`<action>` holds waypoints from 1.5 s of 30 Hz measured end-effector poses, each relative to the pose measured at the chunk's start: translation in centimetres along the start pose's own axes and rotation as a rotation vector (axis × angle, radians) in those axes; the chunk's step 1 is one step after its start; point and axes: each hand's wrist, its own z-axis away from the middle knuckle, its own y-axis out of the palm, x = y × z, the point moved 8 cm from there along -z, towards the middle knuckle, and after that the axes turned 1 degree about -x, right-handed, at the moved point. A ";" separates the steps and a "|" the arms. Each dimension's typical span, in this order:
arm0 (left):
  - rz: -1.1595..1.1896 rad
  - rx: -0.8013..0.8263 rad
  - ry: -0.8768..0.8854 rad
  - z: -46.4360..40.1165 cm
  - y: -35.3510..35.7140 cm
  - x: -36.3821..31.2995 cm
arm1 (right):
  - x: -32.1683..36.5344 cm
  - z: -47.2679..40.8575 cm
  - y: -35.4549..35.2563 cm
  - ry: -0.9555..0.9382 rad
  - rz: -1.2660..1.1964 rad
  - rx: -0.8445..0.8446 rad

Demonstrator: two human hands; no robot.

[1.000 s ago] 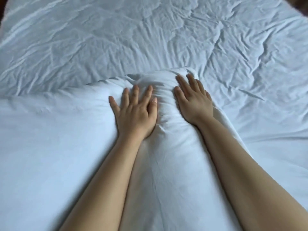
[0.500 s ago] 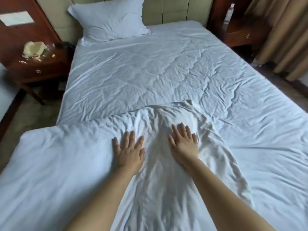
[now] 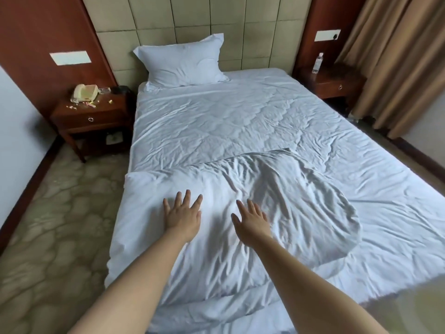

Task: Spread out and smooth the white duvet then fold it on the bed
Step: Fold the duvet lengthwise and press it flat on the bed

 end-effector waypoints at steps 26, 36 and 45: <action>-0.018 0.325 0.401 -5.0 8.2 17.2 | 14.3 -0.5 12.1 0.263 0.055 -0.084; 0.243 0.503 0.502 -5.3 4.7 21.9 | 24.3 3.0 13.8 0.317 0.041 -0.020; 0.282 0.400 0.427 -9.9 1.5 24.2 | 28.2 -3.8 12.7 0.125 0.087 -0.022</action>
